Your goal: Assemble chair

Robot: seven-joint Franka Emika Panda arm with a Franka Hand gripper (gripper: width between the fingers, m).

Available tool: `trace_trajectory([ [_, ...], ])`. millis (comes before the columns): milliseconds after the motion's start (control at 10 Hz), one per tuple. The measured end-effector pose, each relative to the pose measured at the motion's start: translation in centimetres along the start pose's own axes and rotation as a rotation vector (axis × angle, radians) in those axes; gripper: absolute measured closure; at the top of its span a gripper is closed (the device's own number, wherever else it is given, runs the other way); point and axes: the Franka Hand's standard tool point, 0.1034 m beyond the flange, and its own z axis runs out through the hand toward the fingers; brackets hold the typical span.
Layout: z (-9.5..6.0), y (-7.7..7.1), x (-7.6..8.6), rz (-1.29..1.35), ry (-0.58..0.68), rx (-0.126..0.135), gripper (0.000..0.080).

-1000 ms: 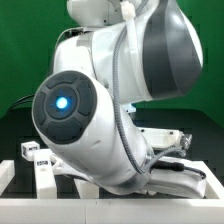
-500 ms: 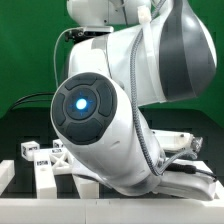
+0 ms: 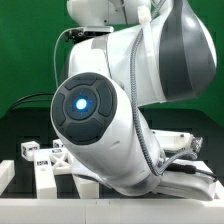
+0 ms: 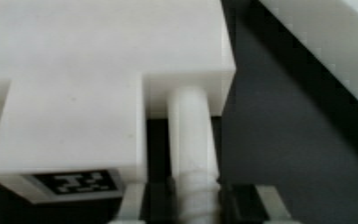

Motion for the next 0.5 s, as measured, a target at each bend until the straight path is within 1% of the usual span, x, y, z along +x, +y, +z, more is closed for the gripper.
trace_trajectory([
  [200,-0.9,0.5,-0.3,-0.005,-0.001,0.007,0.0692],
  [300,-1.7,0.6,-1.1,-0.007,-0.017,0.004,0.0692],
  [400,-2.9,0.6,-2.5,-0.015,-0.031,-0.002,0.0692],
  [500,-4.5,0.2,-3.7,-0.026,-0.019,-0.001,0.0692],
])
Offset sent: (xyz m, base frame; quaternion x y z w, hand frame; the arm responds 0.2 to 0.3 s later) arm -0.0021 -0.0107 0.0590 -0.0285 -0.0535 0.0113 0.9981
